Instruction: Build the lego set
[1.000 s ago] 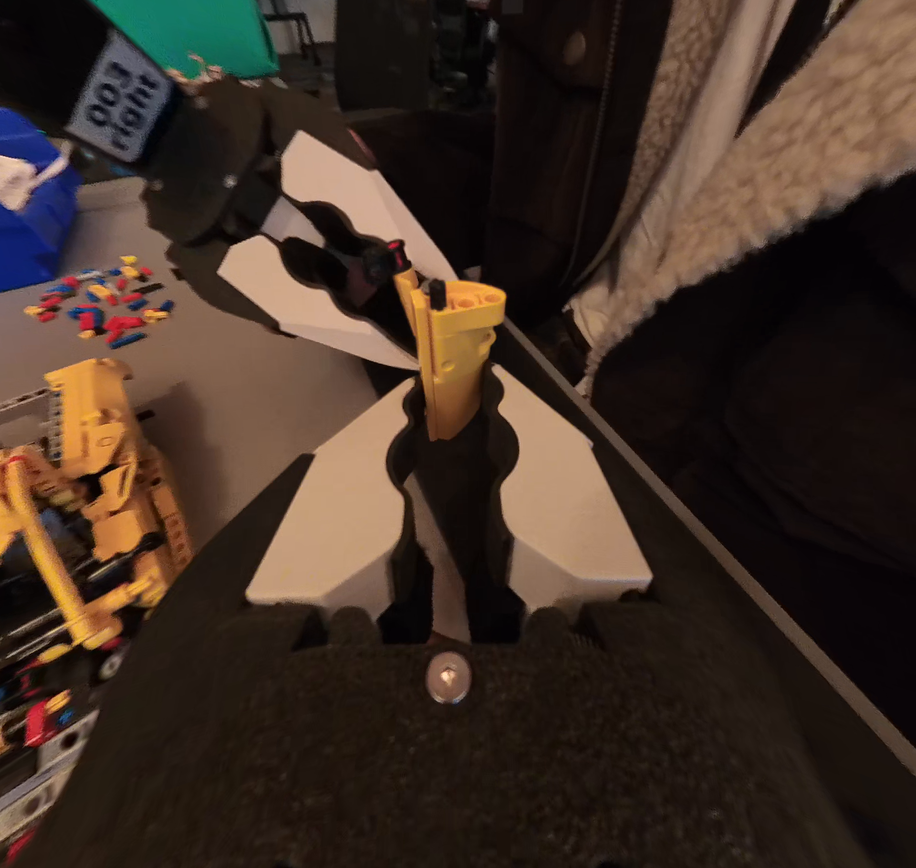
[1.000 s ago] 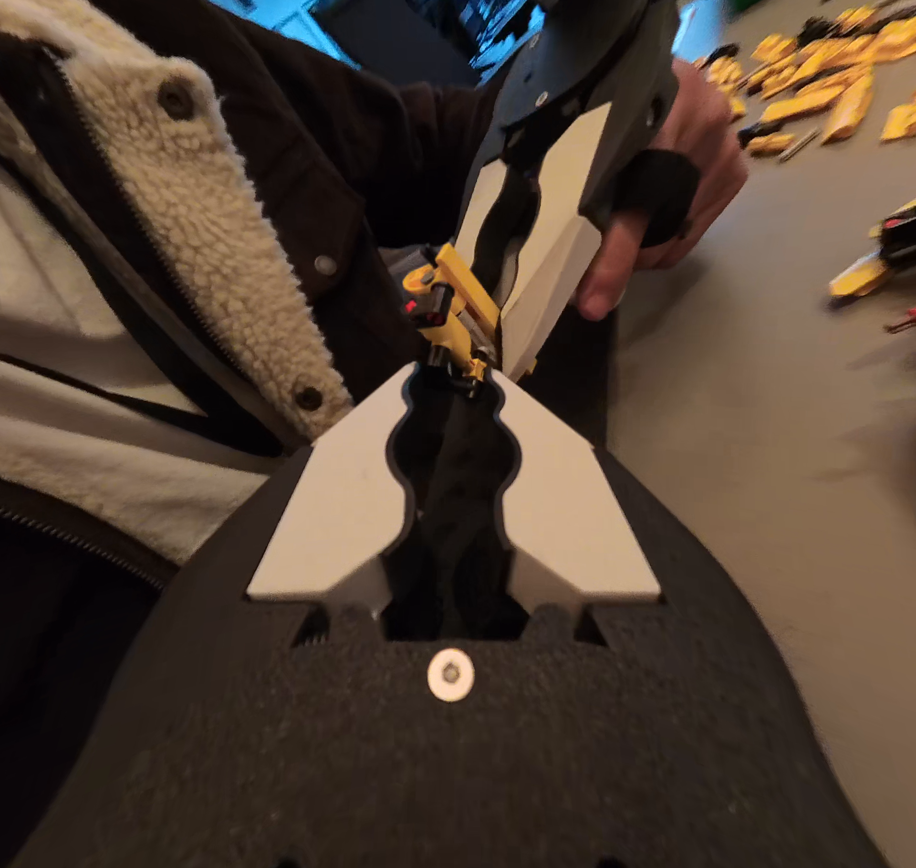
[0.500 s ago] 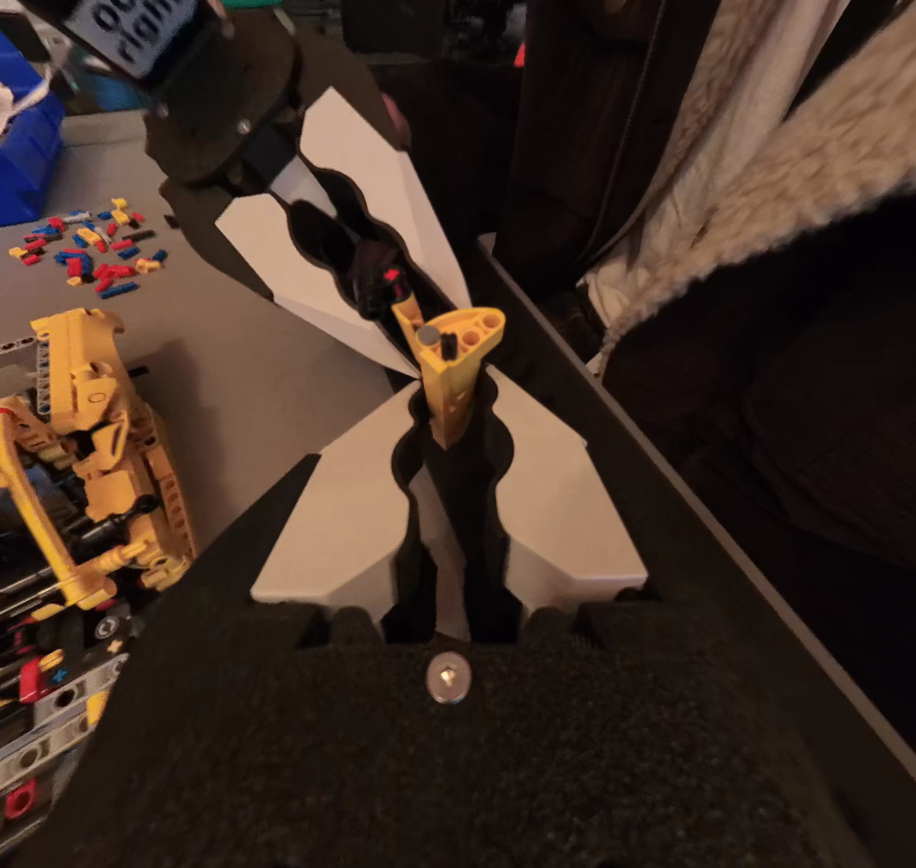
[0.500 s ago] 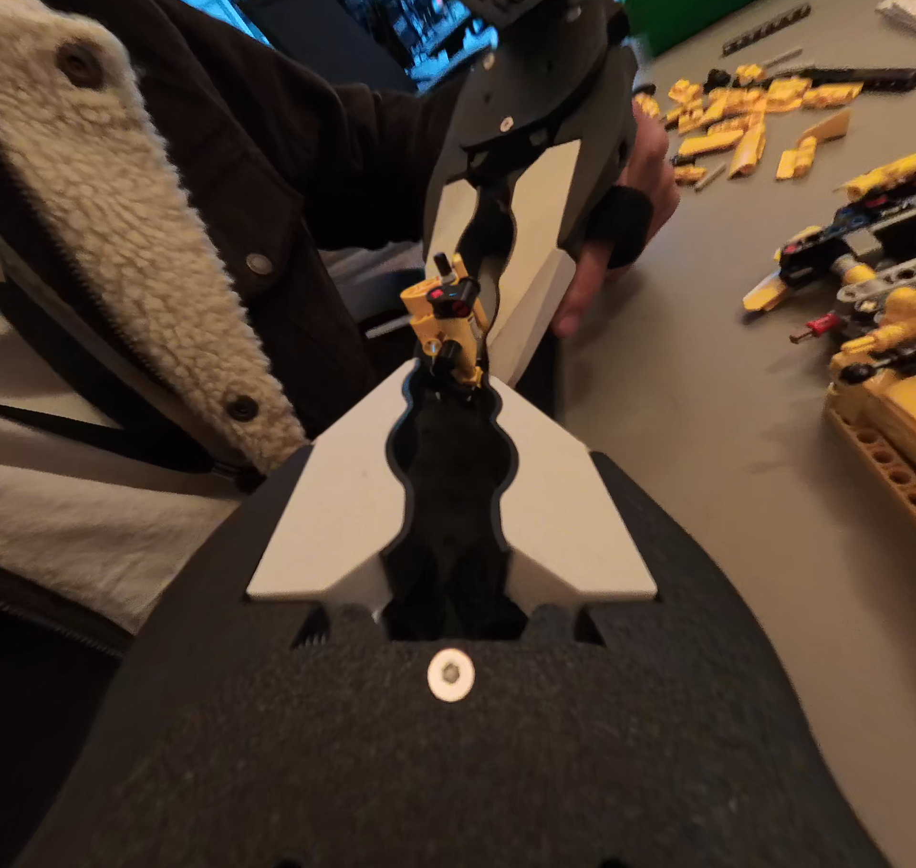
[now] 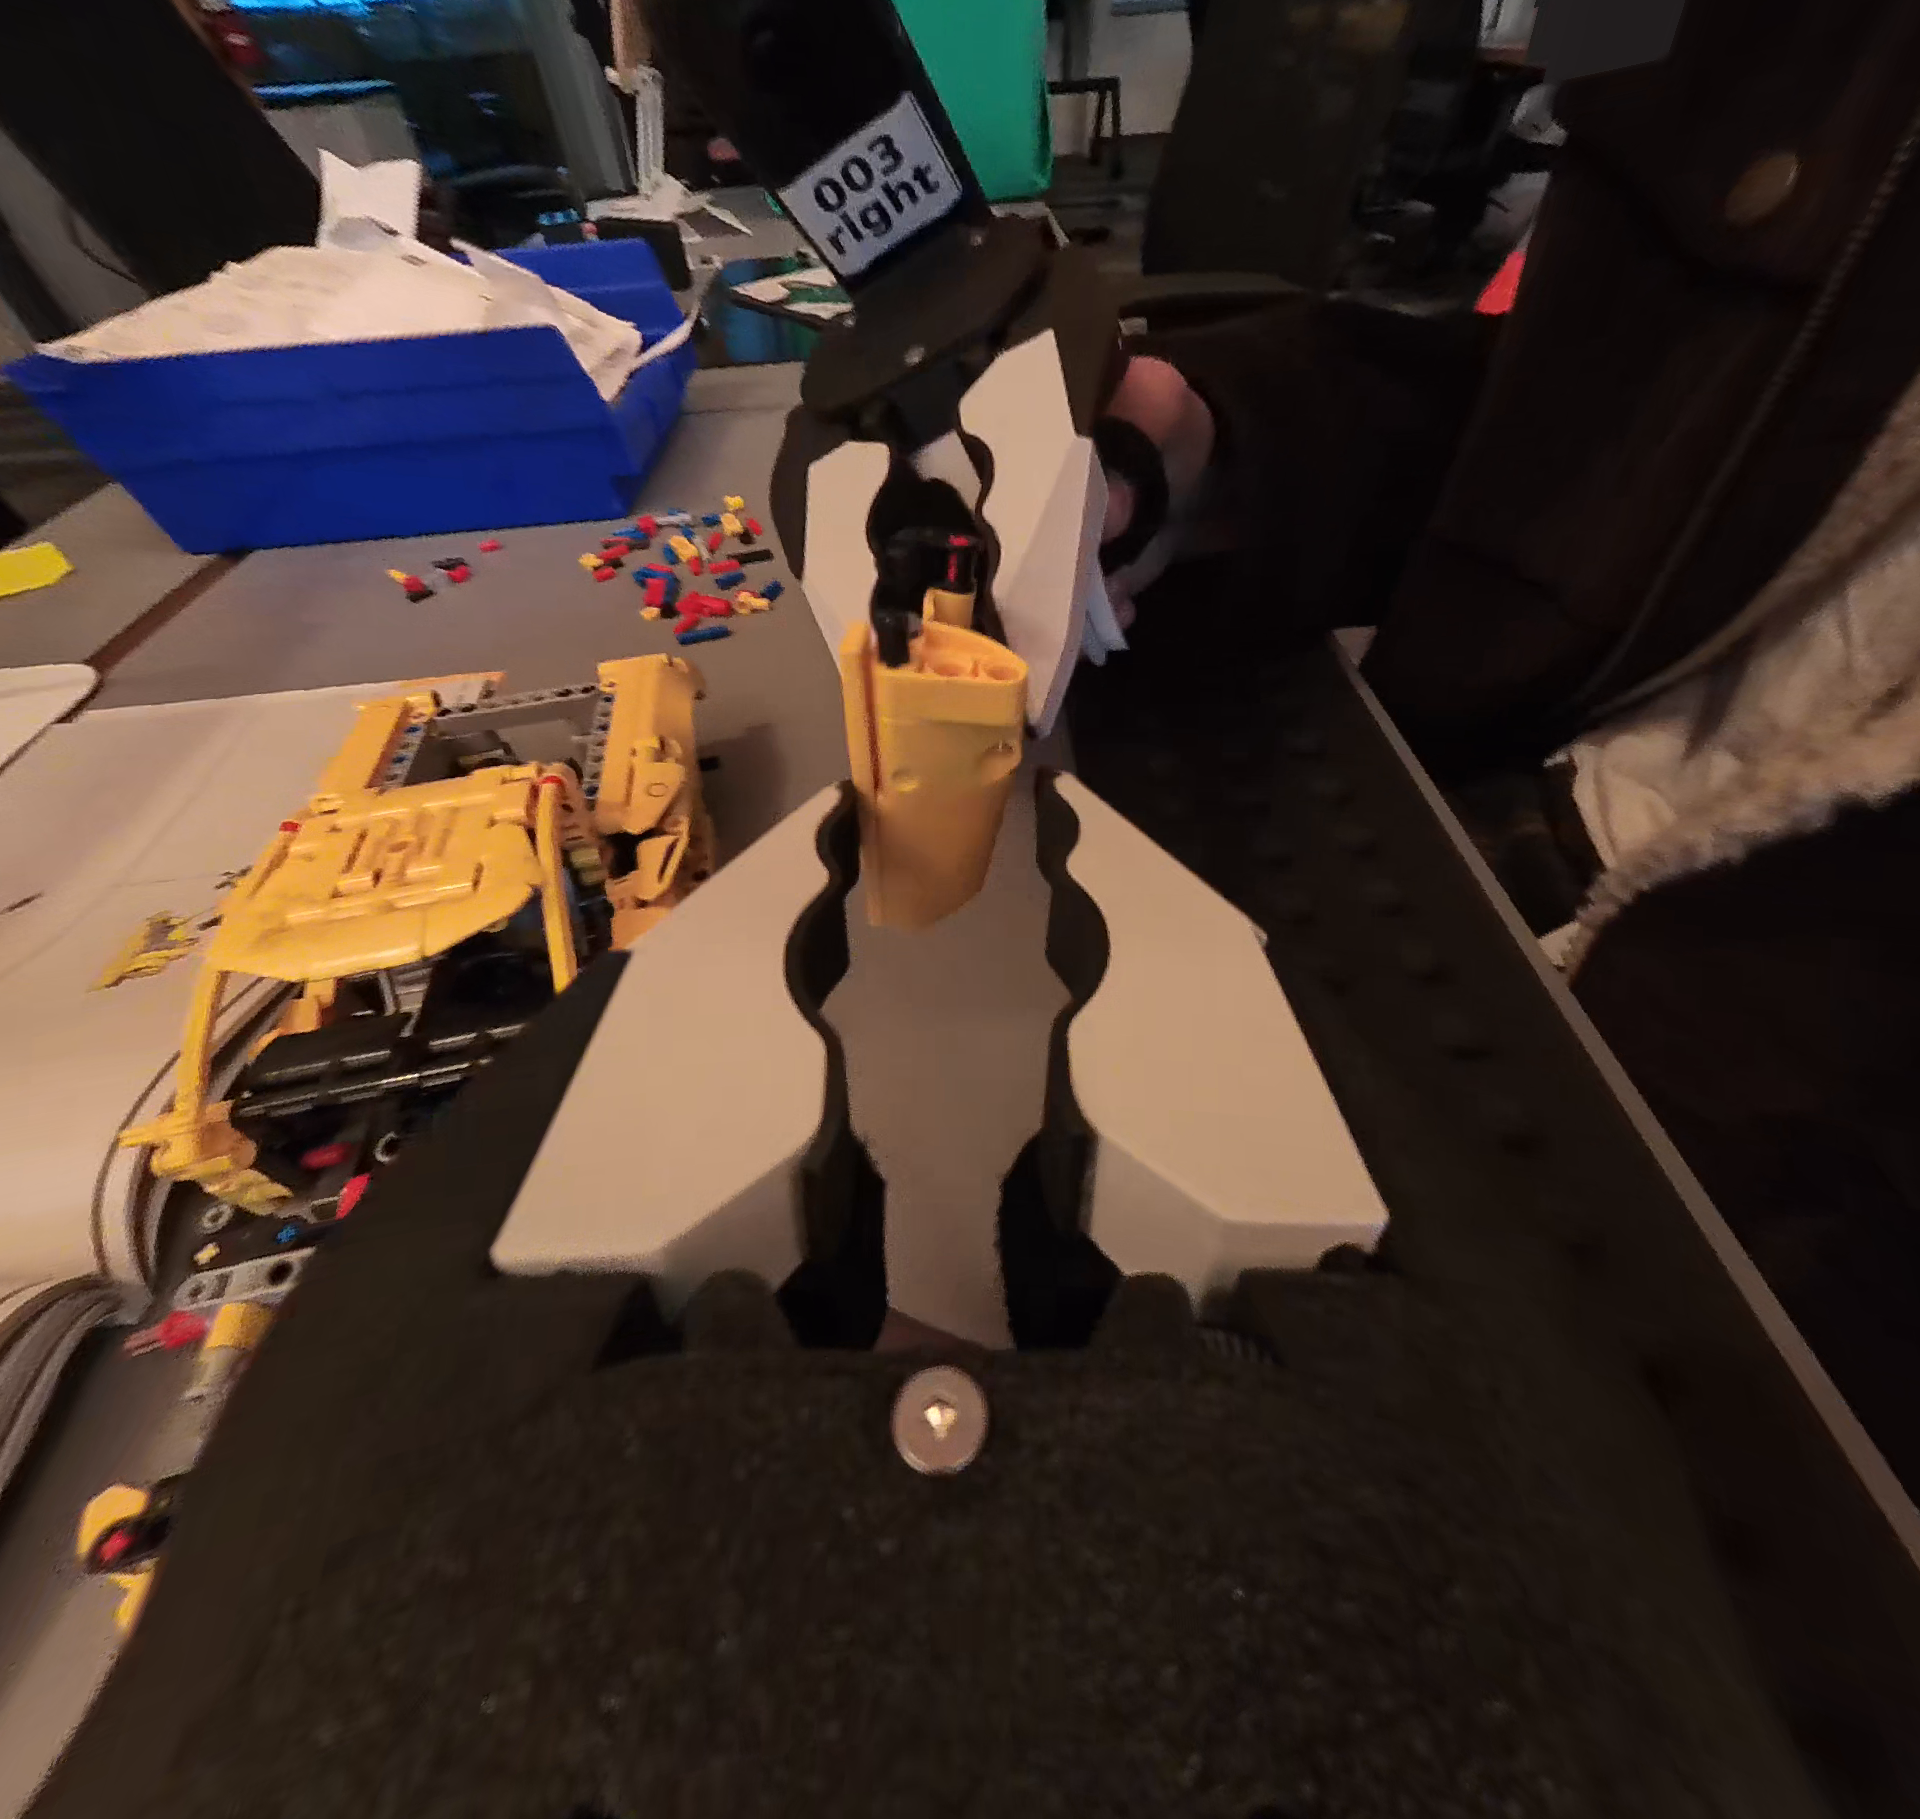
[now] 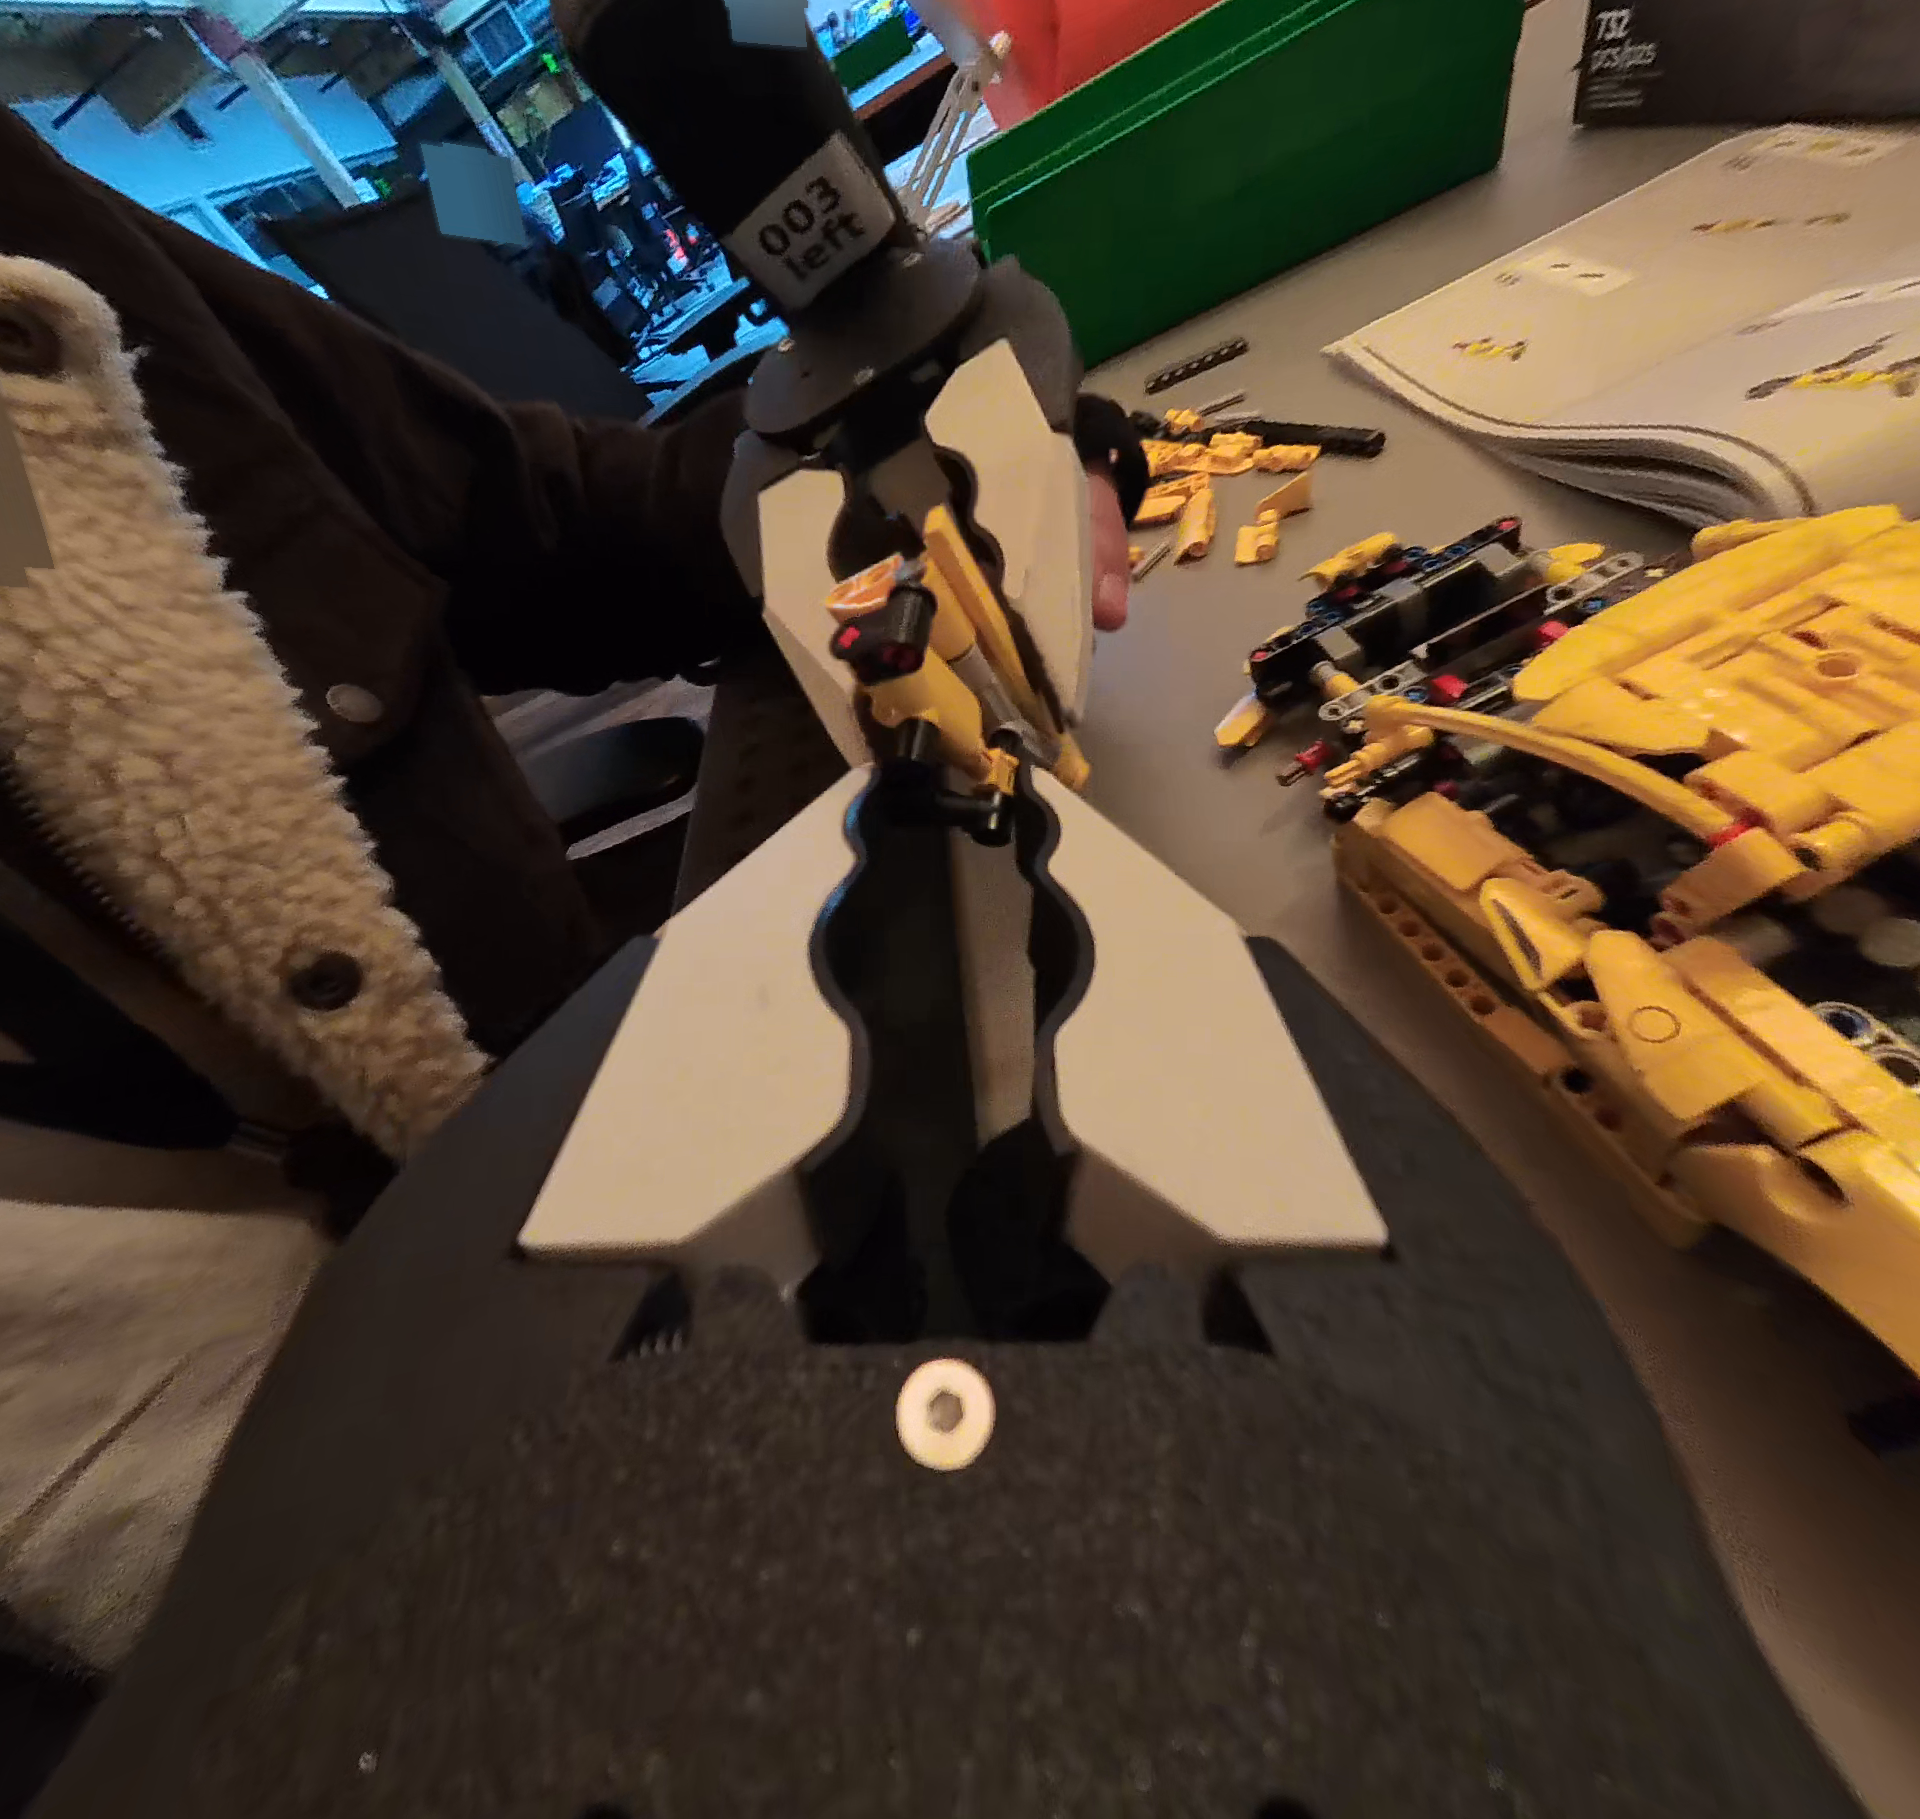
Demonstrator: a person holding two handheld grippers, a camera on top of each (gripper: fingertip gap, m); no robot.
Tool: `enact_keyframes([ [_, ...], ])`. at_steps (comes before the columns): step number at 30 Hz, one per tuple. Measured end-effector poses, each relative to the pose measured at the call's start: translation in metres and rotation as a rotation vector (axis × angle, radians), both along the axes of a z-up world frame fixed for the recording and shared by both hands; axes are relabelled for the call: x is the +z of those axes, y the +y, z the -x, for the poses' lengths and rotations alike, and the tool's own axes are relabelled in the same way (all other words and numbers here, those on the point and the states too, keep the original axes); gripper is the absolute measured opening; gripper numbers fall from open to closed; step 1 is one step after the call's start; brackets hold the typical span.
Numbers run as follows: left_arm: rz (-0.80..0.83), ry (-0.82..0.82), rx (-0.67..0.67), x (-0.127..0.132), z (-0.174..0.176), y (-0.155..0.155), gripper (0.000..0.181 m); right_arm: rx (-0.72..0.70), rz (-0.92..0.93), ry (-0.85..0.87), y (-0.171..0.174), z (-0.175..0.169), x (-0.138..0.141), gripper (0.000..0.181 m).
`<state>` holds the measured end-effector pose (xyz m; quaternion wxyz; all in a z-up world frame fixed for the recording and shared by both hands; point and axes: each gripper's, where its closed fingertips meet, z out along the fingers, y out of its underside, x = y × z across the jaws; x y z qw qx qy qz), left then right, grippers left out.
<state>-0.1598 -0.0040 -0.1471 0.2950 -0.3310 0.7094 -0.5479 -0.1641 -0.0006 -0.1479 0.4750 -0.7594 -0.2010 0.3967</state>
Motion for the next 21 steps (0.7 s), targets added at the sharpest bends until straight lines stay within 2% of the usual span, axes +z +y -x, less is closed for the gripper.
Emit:
enact_keyframes([
  [3, -0.027, -0.038, 0.045, 0.004, -0.003, 0.003, 0.037, -0.021, 0.000, -0.004, 0.002, -0.003, -0.001, 0.022],
  [5, -0.041, -0.064, 0.066, 0.007, -0.005, 0.005, 0.031, -0.020, -0.001, -0.005, 0.002, -0.002, -0.001, 0.022],
  [10, -0.049, -0.082, 0.056, 0.007, -0.003, 0.003, 0.029, -0.004, 0.017, 0.016, 0.000, 0.000, -0.001, 0.022],
  [16, 0.012, -0.045, -0.078, 0.004, 0.009, -0.012, 0.028, 0.145, 0.171, 0.167, -0.014, 0.015, -0.005, 0.021],
  [19, 0.150, -0.019, -0.161, 0.014, 0.016, -0.018, 0.028, 0.201, 0.169, 0.264, -0.019, 0.020, 0.008, 0.021],
  [21, 0.215, 0.010, -0.176, 0.016, 0.015, -0.016, 0.028, 0.185, 0.157, 0.255, -0.017, 0.019, 0.008, 0.021],
])
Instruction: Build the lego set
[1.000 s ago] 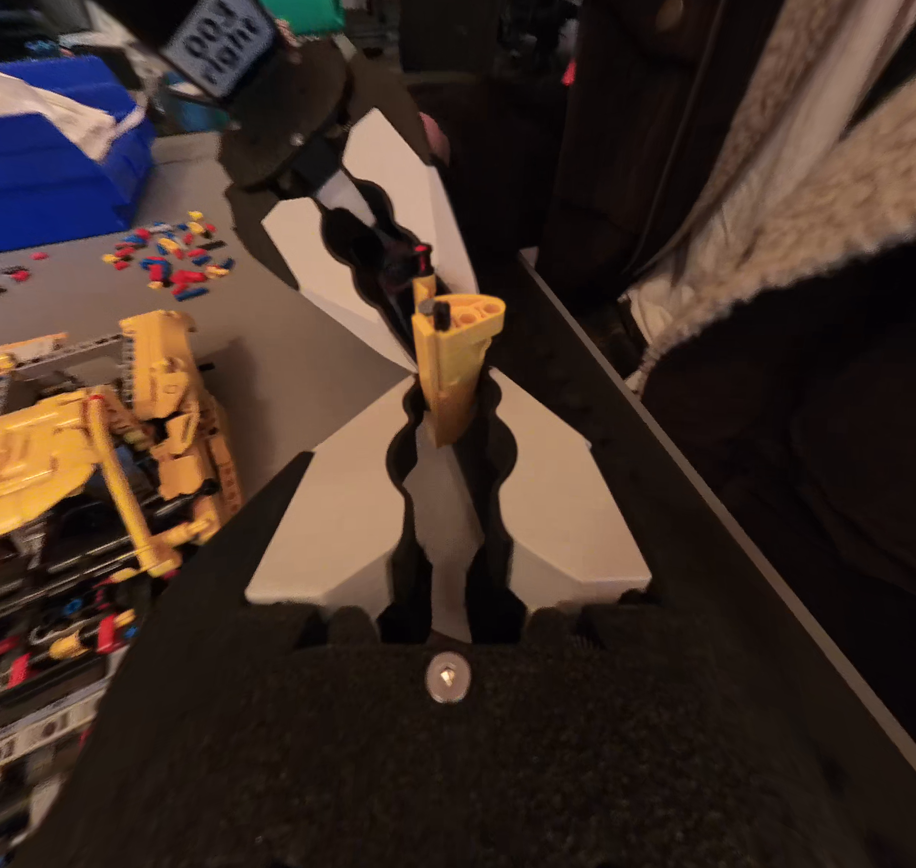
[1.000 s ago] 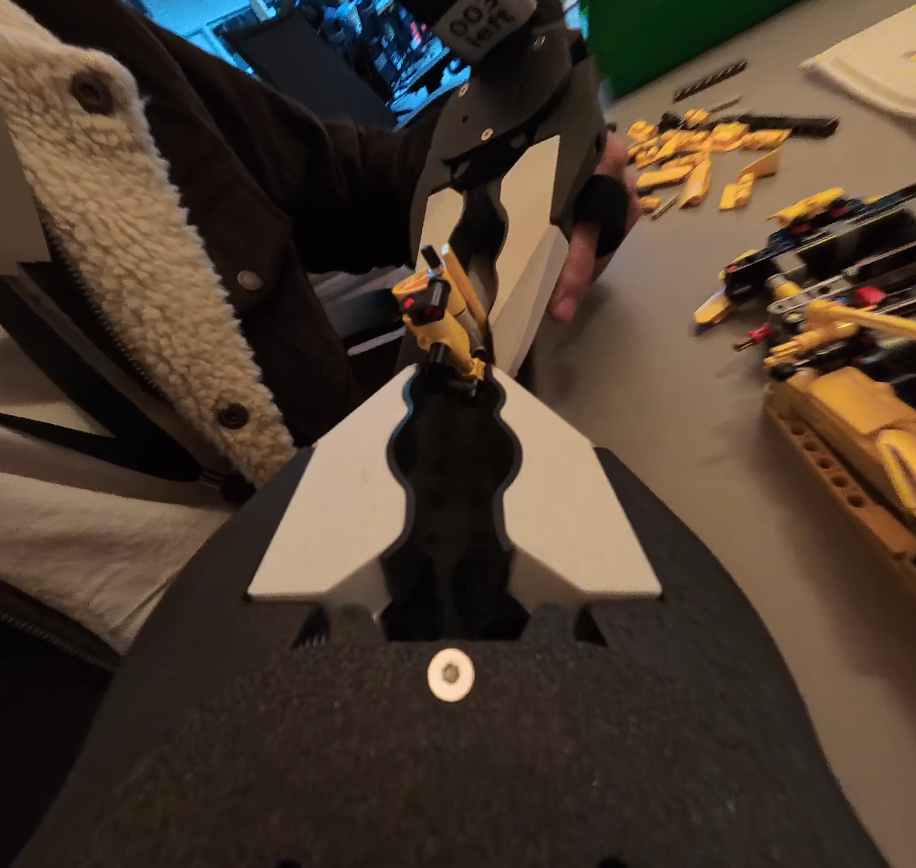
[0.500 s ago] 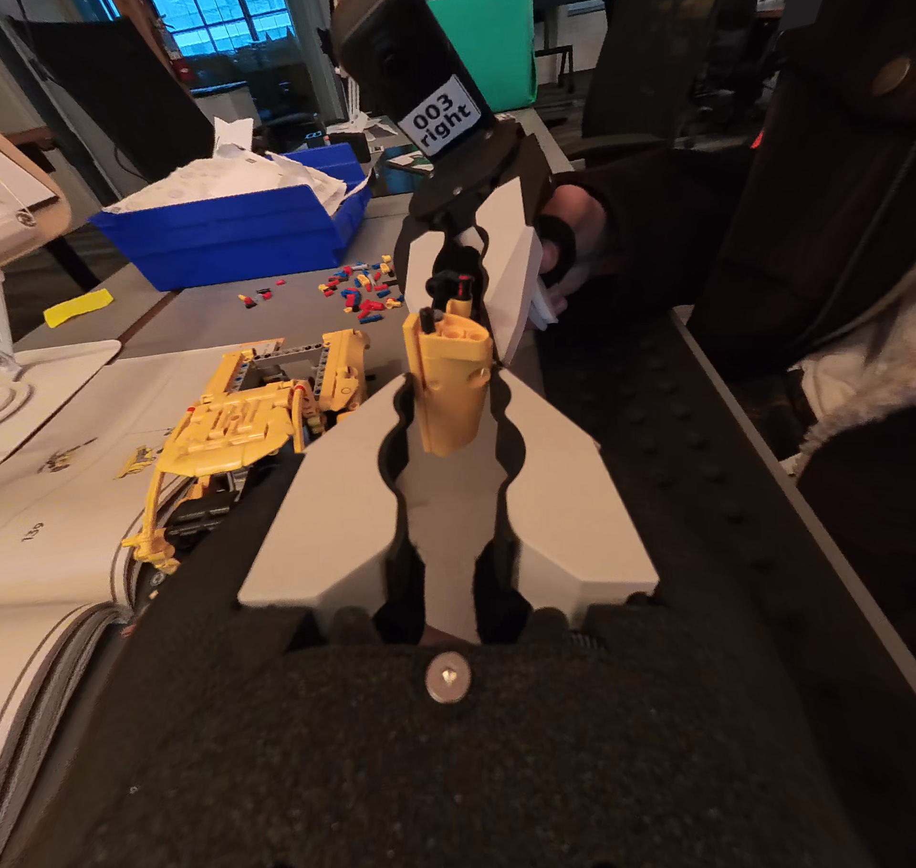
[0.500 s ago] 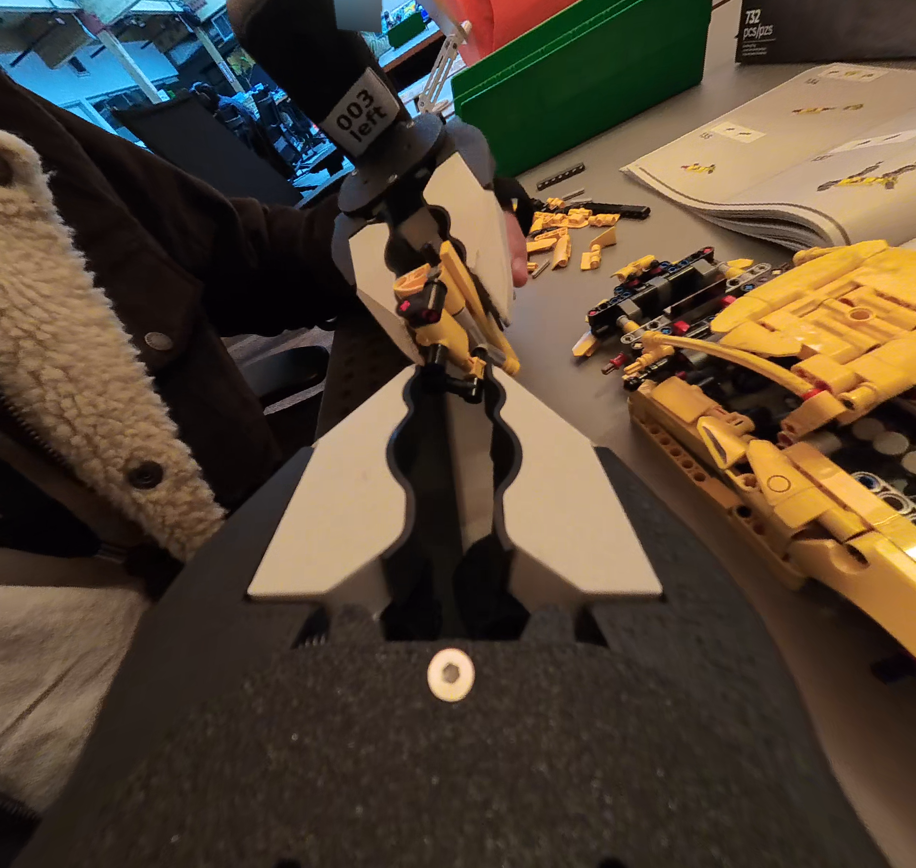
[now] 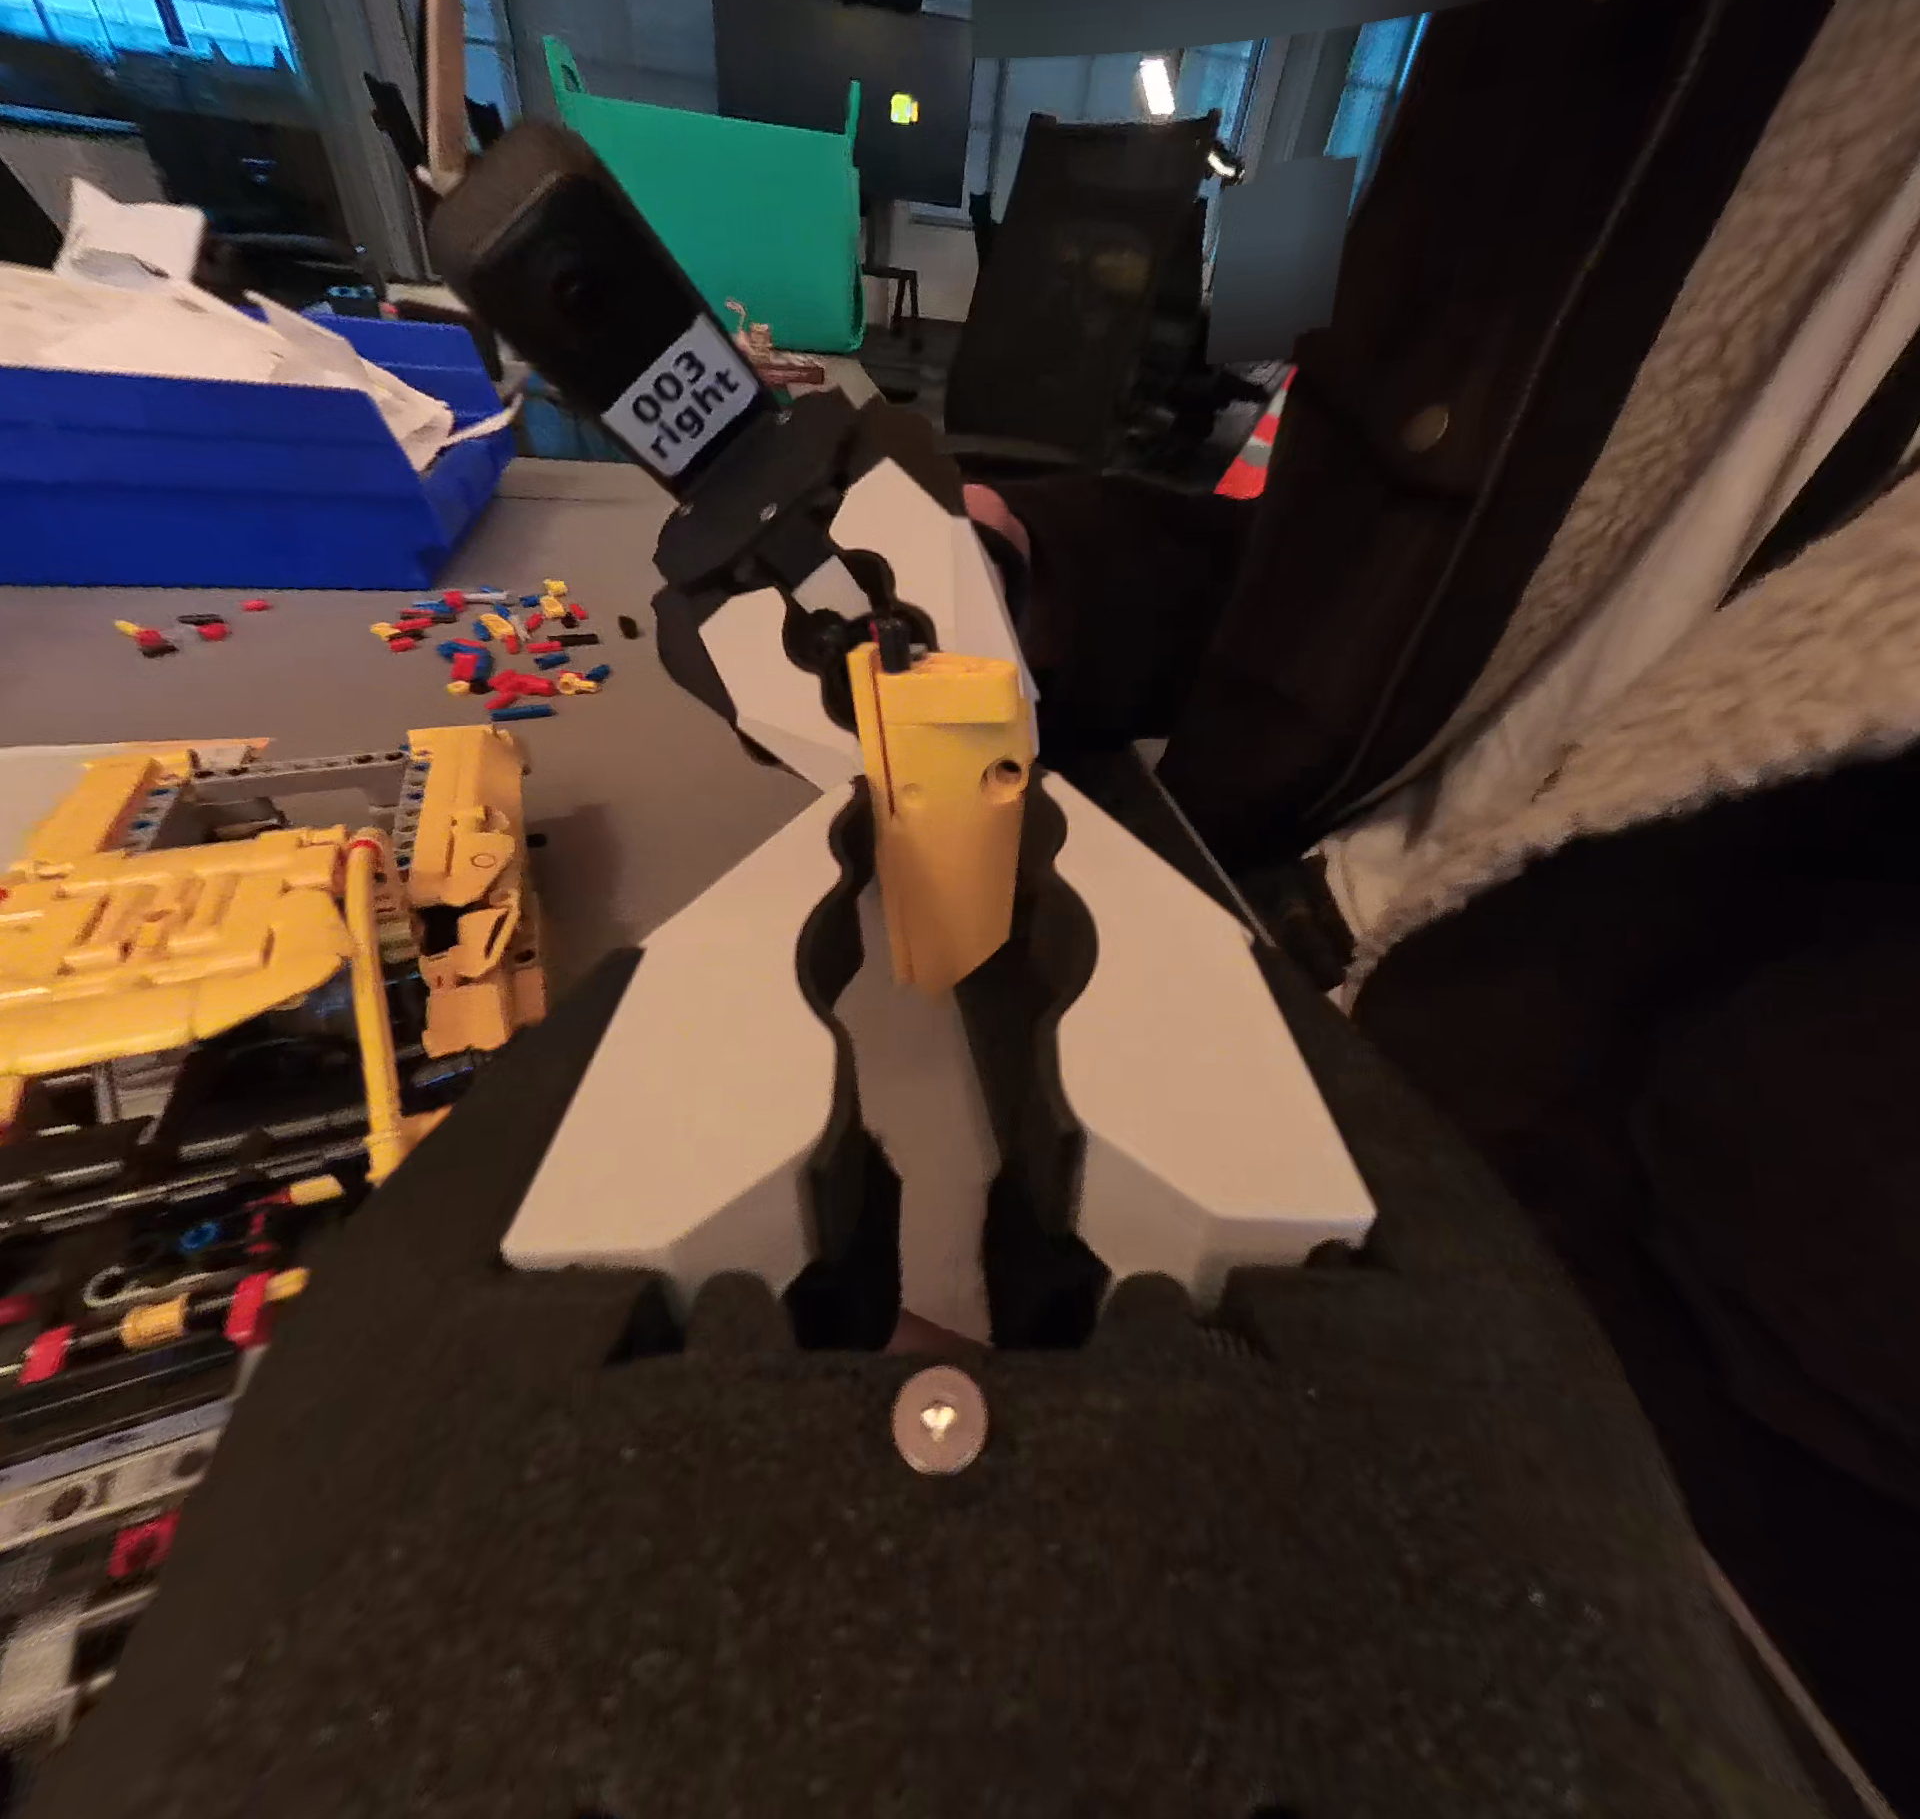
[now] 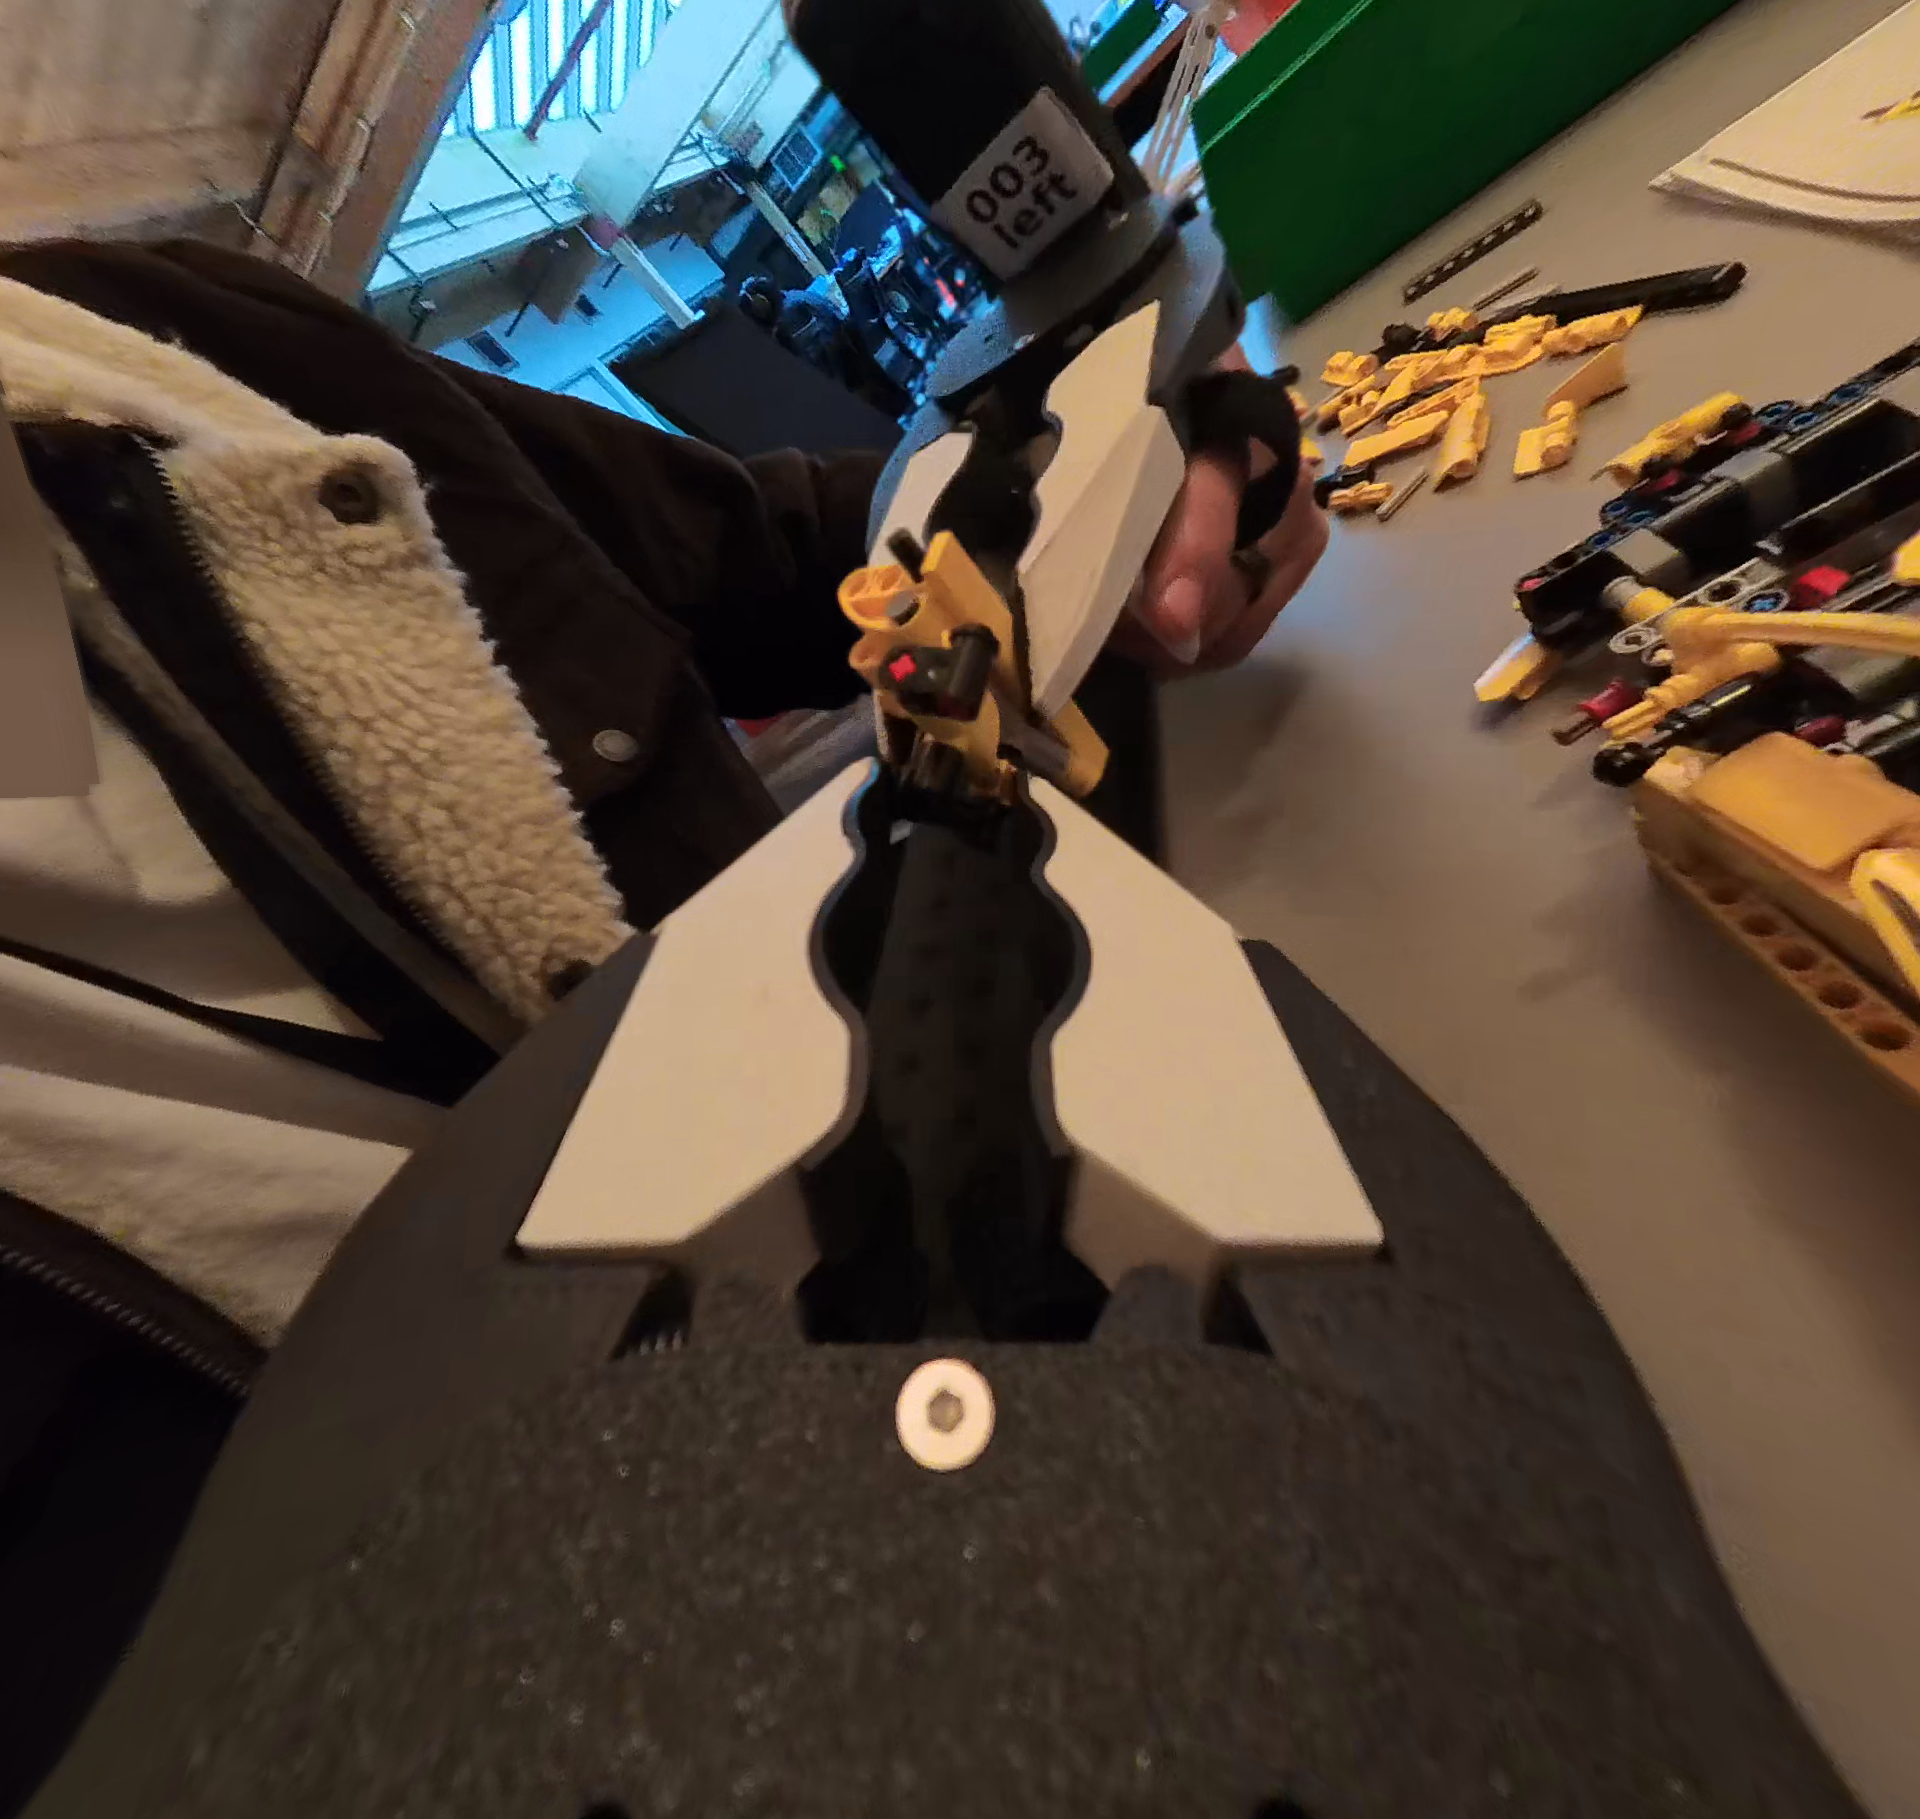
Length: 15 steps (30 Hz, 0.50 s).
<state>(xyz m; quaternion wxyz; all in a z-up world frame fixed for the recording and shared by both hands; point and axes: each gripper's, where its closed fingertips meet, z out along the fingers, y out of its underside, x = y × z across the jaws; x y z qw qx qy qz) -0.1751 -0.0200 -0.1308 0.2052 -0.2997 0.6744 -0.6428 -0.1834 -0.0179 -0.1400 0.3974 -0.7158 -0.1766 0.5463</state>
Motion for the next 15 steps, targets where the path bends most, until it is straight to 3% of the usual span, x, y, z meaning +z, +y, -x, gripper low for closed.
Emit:
enact_keyframes([
  [5, 0.204, 0.061, -0.018, 0.011, -0.004, 0.009, 0.028, -0.062, -0.053, 0.015, 0.007, -0.003, 0.009, 0.020],
  [15, 0.300, 0.084, -0.007, 0.016, -0.010, 0.014, 0.028, -0.146, -0.125, -0.003, 0.014, -0.014, 0.015, 0.014],
])
